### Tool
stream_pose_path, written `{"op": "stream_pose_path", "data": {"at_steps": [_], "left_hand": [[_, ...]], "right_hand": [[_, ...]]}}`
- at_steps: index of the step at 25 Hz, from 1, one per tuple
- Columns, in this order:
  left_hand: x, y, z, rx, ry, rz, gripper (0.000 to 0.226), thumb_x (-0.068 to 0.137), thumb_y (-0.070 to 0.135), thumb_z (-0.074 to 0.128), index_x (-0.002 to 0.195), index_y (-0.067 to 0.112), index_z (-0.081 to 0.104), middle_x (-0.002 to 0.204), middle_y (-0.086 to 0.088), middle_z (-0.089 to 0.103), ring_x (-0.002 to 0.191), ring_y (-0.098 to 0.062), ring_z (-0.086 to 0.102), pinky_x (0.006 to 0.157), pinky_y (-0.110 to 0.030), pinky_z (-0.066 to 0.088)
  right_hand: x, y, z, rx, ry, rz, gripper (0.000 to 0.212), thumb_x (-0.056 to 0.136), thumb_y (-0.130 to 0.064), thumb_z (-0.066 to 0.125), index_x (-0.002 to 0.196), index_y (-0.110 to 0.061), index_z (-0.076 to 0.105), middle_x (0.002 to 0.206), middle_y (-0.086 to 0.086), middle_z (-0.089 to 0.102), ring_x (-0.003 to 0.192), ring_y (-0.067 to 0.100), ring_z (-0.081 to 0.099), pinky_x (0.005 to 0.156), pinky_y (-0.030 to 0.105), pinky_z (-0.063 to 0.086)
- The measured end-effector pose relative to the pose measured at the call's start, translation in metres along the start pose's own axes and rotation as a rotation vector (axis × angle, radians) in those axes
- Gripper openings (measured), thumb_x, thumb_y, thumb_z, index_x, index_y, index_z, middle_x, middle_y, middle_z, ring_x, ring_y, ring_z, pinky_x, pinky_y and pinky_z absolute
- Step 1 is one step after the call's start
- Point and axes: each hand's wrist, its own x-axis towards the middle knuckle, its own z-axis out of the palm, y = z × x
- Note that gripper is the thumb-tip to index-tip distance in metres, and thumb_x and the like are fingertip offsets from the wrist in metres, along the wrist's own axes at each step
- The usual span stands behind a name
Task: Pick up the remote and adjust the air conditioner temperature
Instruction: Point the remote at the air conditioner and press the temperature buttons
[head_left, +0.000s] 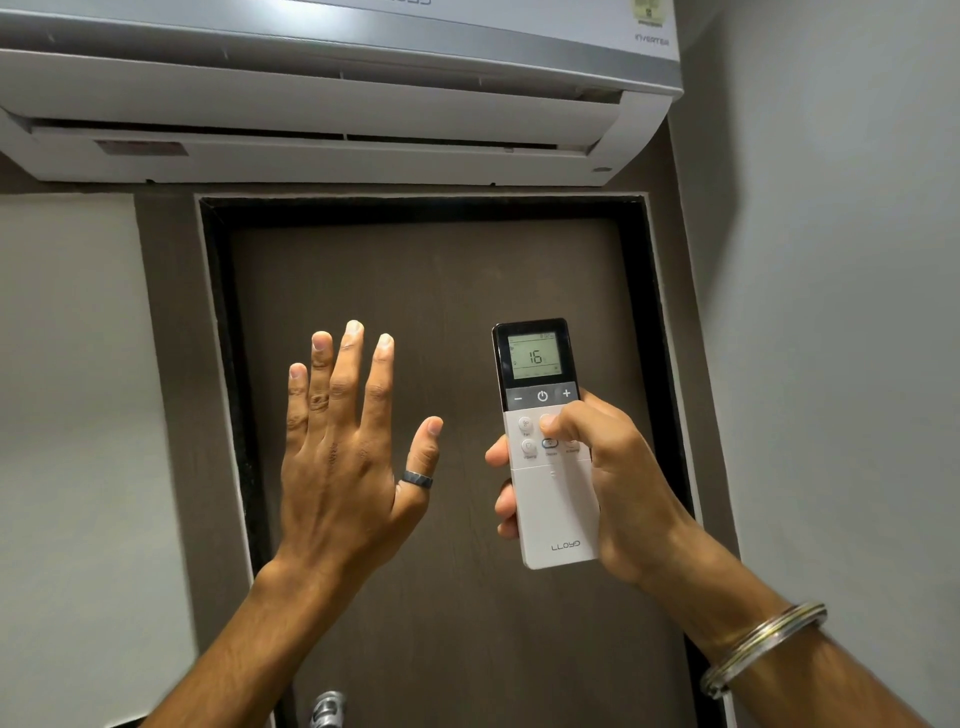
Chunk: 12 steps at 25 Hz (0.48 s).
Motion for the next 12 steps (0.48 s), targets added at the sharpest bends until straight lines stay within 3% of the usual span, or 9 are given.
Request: {"op": "stream_pose_path", "data": {"at_steps": [12], "left_hand": [[-0.0006, -0.0013, 0.0022, -0.012, -0.012, 0.001, 0.079, 0.099, 0.054, 0.042, 0.163, 0.01, 0.026, 0.174, -0.015, 0.014, 0.163, -0.029, 0.001, 0.132, -0.044, -0.002]], "right_hand": [[0.0032, 0.0031, -0.0018, -0.039, 0.012, 0.007, 0.046, 0.084, -0.03, 0.049, 0.121, -0.002, 0.051, 0.089, 0.014, 0.077, 0.064, 0.034, 0.069, 0.064, 0.049, 0.061]]}}
